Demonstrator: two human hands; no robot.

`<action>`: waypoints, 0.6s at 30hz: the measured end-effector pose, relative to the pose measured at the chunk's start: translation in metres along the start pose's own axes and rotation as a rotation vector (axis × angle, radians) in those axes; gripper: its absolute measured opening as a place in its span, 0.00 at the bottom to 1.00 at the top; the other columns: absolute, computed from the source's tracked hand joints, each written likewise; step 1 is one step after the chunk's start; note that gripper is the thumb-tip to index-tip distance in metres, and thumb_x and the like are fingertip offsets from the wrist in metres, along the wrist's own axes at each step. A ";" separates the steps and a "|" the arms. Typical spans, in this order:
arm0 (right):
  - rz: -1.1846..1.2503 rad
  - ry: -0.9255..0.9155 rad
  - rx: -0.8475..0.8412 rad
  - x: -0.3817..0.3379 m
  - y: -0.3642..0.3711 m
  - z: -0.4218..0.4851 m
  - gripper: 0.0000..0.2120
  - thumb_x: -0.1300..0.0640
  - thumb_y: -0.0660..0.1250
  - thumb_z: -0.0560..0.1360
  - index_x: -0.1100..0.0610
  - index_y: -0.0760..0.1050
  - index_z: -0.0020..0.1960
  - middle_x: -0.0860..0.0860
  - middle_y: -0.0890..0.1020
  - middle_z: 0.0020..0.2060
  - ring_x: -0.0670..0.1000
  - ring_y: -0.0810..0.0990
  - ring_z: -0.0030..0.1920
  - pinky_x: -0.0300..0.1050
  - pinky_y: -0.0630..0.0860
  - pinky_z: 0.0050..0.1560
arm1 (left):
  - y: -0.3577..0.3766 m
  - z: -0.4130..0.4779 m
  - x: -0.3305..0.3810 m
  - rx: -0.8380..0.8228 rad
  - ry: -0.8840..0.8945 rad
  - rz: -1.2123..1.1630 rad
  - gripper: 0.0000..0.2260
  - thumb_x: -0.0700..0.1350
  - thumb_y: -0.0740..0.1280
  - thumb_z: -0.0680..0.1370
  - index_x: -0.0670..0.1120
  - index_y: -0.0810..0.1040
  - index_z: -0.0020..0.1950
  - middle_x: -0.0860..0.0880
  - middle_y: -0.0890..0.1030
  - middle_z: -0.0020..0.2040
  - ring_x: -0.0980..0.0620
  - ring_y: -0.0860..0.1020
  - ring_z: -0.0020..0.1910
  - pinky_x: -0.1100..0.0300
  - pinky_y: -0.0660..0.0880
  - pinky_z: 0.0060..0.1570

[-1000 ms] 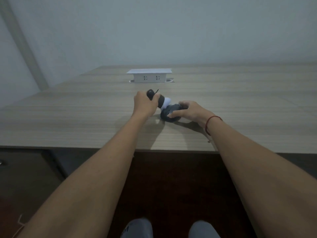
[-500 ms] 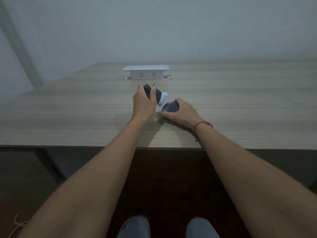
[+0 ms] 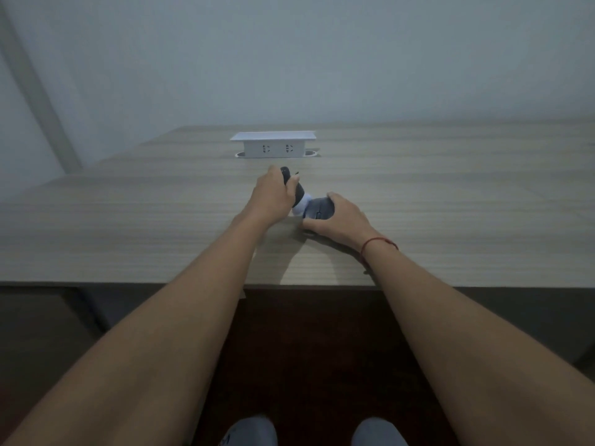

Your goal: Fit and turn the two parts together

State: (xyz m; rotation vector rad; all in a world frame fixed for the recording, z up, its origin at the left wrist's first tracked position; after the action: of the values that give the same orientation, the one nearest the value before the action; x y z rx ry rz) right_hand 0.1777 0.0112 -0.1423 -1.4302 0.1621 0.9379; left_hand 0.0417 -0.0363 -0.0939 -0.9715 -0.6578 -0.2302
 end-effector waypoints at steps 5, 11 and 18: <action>0.040 -0.016 -0.011 0.002 -0.001 0.002 0.32 0.39 0.73 0.65 0.54 0.70 0.62 0.52 0.78 0.56 0.53 0.77 0.54 0.52 0.76 0.57 | 0.004 0.002 0.010 0.009 0.018 -0.043 0.17 0.50 0.57 0.82 0.36 0.69 0.61 0.37 0.76 0.57 0.42 0.75 0.51 0.54 0.71 0.46; 0.079 -0.023 0.018 0.002 -0.003 0.000 0.38 0.41 0.74 0.66 0.60 0.68 0.68 0.55 0.75 0.64 0.56 0.74 0.62 0.54 0.73 0.63 | 0.011 -0.004 -0.004 -0.032 -0.116 0.043 0.18 0.49 0.58 0.82 0.35 0.67 0.65 0.34 0.75 0.62 0.36 0.76 0.59 0.51 0.72 0.52; 0.107 -0.027 -0.004 0.005 0.000 0.005 0.27 0.41 0.75 0.65 0.51 0.72 0.57 0.49 0.78 0.52 0.51 0.77 0.52 0.53 0.77 0.56 | 0.006 -0.004 0.015 0.020 0.004 -0.128 0.17 0.51 0.60 0.81 0.37 0.71 0.59 0.38 0.77 0.56 0.39 0.77 0.54 0.48 0.77 0.52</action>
State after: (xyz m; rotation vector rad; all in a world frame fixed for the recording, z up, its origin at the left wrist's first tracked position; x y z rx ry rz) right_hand 0.1783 0.0177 -0.1445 -1.4227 0.2184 1.0458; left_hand 0.0583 -0.0350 -0.0902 -0.9106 -0.7179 -0.3382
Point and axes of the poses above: each hand's wrist, its own z-axis towards the middle knuckle, its own y-axis out of the palm, x = y × z, the point moved 2 cm from there along z, towards the middle knuckle
